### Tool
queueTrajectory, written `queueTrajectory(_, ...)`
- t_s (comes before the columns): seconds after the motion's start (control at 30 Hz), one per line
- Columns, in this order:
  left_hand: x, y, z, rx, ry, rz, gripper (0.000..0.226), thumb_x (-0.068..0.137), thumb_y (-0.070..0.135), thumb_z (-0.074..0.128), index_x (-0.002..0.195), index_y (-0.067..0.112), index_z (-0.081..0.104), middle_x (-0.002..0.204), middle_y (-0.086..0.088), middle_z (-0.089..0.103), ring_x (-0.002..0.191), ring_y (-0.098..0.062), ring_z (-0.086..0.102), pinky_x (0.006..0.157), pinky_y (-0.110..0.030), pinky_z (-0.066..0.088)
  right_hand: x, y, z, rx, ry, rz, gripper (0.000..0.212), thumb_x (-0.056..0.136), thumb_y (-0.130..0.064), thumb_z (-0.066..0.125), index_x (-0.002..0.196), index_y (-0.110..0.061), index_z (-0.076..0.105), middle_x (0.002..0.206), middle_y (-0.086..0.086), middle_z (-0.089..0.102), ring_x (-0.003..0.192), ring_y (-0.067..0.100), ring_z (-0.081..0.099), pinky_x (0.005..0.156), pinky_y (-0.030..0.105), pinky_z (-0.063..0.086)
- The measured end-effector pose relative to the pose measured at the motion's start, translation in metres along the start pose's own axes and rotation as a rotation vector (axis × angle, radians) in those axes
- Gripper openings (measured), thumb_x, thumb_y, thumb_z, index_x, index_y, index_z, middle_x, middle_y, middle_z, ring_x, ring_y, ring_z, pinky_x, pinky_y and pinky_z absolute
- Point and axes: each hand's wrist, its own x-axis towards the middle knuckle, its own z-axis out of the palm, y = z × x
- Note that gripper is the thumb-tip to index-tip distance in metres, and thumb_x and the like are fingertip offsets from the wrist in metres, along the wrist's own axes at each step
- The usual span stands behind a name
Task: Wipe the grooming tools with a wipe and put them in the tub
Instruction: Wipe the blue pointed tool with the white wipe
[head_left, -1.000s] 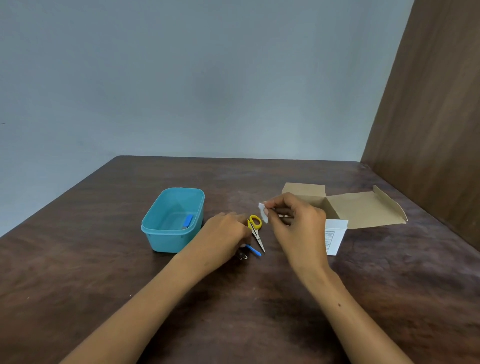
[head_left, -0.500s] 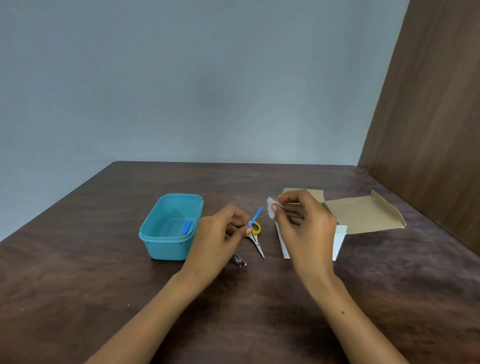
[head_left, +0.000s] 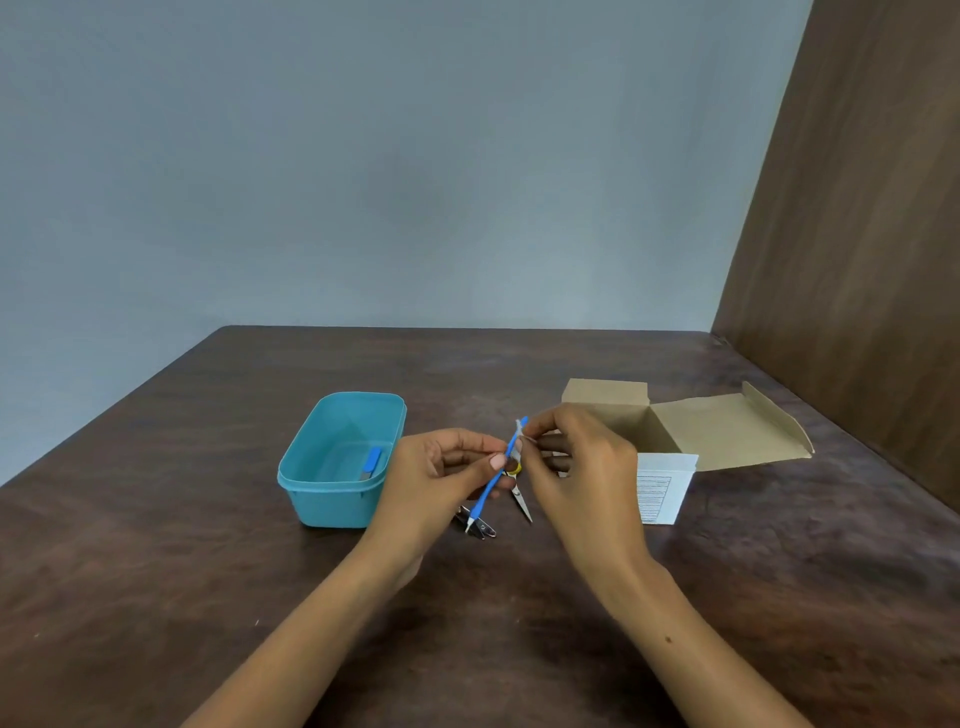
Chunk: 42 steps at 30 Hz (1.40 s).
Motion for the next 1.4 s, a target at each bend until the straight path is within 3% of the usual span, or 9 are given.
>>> queueTrajectory(0.1,-0.001,0.003,-0.001,-0.040,-0.026,-0.002,0.019,0.077,-0.007,0.069,0.095,-0.001,0.071,0.086,-0.012,0.076,0.079,-0.020,0.073,0.071,-0.021,0.056,-0.001,-0.001,0.001,0.029,-0.005,0.006,0.014,0.077,0.002,0.072,0.079,-0.009,0.064,0.082,-0.001,0.069,0.071,0.004,0.065,0.066,0.011,0.051)
queueTrajectory(0.33,-0.004,0.007,-0.004,-0.051,-0.038,0.002,0.027,0.073,-0.011,0.070,0.098,0.001,0.070,0.088,-0.011,0.076,0.082,-0.016,0.073,0.071,-0.020,0.056,-0.003,-0.004,0.003,0.115,-0.022,0.031,0.016,0.076,0.007,0.071,0.083,-0.008,0.067,0.083,0.003,0.071,0.072,0.007,0.067,0.066,0.011,0.053)
queueTrajectory(0.53,-0.003,0.006,-0.003,-0.022,0.044,-0.006,0.027,0.073,-0.008,0.072,0.096,0.005,0.064,0.083,-0.010,0.074,0.076,-0.016,0.072,0.072,-0.026,0.059,-0.004,-0.006,0.000,0.054,-0.066,-0.045,0.009,0.074,-0.007,0.069,0.080,-0.013,0.071,0.081,-0.005,0.070,0.076,0.008,0.066,0.065,0.034,0.055)
queueTrajectory(0.7,-0.002,0.008,-0.005,-0.016,0.082,-0.002,0.026,0.073,-0.007,0.073,0.094,0.004,0.061,0.082,-0.012,0.074,0.076,-0.019,0.073,0.071,-0.027,0.059,-0.004,-0.013,-0.001,0.173,-0.078,-0.011,0.008,0.079,-0.007,0.070,0.081,-0.014,0.074,0.084,-0.006,0.070,0.079,0.005,0.066,0.067,0.025,0.055)
queueTrajectory(0.83,-0.004,0.011,-0.006,-0.031,0.071,0.026,0.028,0.075,-0.011,0.069,0.085,0.007,0.050,0.088,-0.021,0.073,0.079,-0.027,0.073,0.074,-0.032,0.059,-0.002,-0.015,0.000,0.339,-0.076,0.181,0.012,0.077,0.002,0.074,0.085,-0.008,0.075,0.083,-0.001,0.073,0.078,0.005,0.070,0.070,0.022,0.056)
queueTrajectory(0.97,-0.005,0.012,-0.006,0.032,0.039,0.092,0.036,0.076,-0.013,0.068,0.079,0.009,0.040,0.080,-0.012,0.075,0.076,-0.022,0.073,0.073,-0.030,0.059,0.002,-0.021,-0.004,0.536,-0.036,0.381,0.023,0.069,0.005,0.079,0.082,-0.003,0.062,0.078,0.009,0.072,0.075,0.013,0.072,0.068,0.019,0.056)
queueTrajectory(1.1,-0.005,0.011,-0.006,0.092,0.035,0.155,0.038,0.076,-0.013,0.067,0.076,0.010,0.037,0.082,-0.013,0.075,0.078,-0.022,0.073,0.071,-0.029,0.059,0.004,-0.024,-0.005,0.536,-0.007,0.430,0.036,0.066,0.004,0.081,0.084,-0.007,0.052,0.073,0.009,0.071,0.070,0.014,0.072,0.066,0.022,0.056)
queueTrajectory(1.27,-0.006,0.010,-0.005,0.178,0.034,0.224,0.037,0.076,-0.008,0.070,0.076,0.014,0.040,0.084,-0.013,0.074,0.083,-0.019,0.073,0.073,-0.025,0.057,0.006,-0.024,-0.006,0.548,-0.024,0.468,0.037,0.067,0.003,0.081,0.083,-0.011,0.051,0.071,0.008,0.071,0.068,0.016,0.072,0.066,0.025,0.056)
queueTrajectory(1.4,-0.007,0.011,-0.004,0.152,0.028,0.231,0.029,0.075,-0.006,0.073,0.085,0.007,0.049,0.085,-0.013,0.075,0.083,-0.018,0.073,0.073,-0.024,0.057,0.008,-0.025,-0.005,0.597,0.010,0.482,0.038,0.069,0.004,0.077,0.079,-0.015,0.047,0.071,0.011,0.070,0.068,0.022,0.072,0.066,0.029,0.055)
